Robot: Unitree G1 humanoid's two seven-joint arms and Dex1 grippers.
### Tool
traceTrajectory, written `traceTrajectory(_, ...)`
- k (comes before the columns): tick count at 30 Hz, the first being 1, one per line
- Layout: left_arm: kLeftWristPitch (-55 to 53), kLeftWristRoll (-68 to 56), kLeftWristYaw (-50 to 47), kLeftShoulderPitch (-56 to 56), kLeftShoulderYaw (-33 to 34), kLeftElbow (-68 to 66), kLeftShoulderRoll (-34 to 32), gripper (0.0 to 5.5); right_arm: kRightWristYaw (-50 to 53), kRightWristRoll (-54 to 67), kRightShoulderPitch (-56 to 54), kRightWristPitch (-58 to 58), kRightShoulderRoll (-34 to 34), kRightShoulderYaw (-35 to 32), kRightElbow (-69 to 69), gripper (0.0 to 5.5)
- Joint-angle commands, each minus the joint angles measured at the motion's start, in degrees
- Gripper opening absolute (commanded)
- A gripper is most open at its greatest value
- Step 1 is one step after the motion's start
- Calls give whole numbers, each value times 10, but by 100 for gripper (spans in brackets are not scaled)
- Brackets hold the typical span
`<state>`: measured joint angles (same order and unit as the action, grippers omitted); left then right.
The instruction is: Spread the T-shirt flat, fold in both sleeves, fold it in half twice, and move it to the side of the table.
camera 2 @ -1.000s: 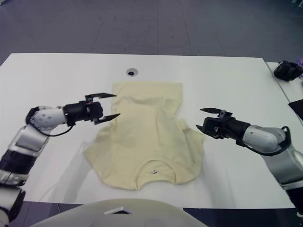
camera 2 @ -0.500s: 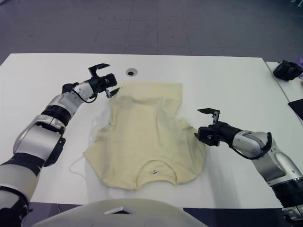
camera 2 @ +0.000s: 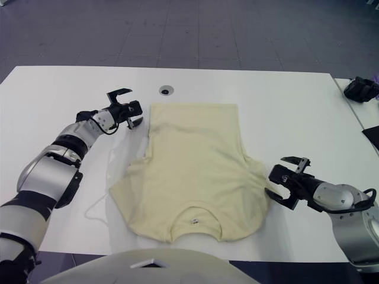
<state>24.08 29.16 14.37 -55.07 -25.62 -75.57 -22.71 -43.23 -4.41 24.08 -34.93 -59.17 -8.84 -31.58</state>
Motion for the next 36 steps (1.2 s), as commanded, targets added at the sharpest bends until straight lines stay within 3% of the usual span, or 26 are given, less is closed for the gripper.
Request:
traceTrajectory(1, 46, -18, -18, -16, 31, 28, -39, 540, -21, 82, -121, -167, 18, -29, -65, 538)
traceTrajectory(4, 55, -119, 30, 50, 120, 131, -84, 540, 6, 126, -216, -254, 60, -37, -98, 538)
traceTrajectory(8, -165, -319, 112, 362, 256, 598, -132, 540, 78, 147, -247, -321, 166, -81, -129, 538)
traceTrajectory(11, -294, -412, 104, 581, 304, 871, -138, 507, 130, 151, -176, -300, 285, -138, -141, 540)
traceTrajectory(16, -414, -546, 45, 807, 328, 1121, -117, 419, 152, 159, -18, -210, 402, -205, -144, 540)
traceTrajectory(22, -486, -641, 61, 963, 369, 1250, -164, 325, 150, 162, 76, -134, 441, -239, -120, 540)
traceTrajectory(31, -593, -675, 56, 1033, 413, 1300, -176, 171, 166, 159, 110, -74, 451, -231, -83, 540)
traceTrajectory(36, -629, -671, 53, 1023, 415, 1278, -164, 92, 168, 170, 130, -67, 450, -209, -70, 467)
